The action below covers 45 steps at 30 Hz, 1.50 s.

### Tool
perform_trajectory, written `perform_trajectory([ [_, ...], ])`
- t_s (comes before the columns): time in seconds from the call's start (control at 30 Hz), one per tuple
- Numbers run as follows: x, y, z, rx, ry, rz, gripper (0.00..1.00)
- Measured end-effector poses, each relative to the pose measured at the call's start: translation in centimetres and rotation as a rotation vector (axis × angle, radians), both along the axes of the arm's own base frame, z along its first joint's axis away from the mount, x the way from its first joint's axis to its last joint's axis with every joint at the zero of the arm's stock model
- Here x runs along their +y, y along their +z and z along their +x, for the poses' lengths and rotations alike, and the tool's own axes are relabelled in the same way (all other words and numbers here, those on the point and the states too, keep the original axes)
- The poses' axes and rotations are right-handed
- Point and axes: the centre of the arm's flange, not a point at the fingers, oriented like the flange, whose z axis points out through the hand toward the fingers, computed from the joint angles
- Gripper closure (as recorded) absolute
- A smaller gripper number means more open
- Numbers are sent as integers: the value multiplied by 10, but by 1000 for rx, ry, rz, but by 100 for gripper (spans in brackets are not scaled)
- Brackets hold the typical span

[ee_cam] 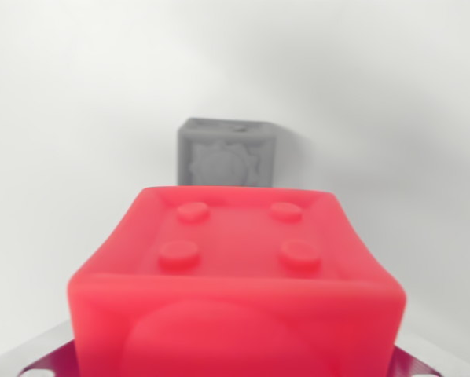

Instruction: Destack cube

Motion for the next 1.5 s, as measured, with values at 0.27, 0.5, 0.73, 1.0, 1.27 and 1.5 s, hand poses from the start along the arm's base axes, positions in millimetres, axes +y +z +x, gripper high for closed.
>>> perform_trajectory([
  [0.27,-15,-4,-2,6,-52,-1,100],
  [0.5,-28,-6,-4,4,-95,-2,100],
  [0.73,-41,-9,-5,4,-143,-2,100],
  [1.0,-57,-12,-8,5,-198,-2,100],
  [1.27,-72,-14,-10,4,-251,-1,100],
  [1.5,-85,-17,-11,4,-298,-2,100],
])
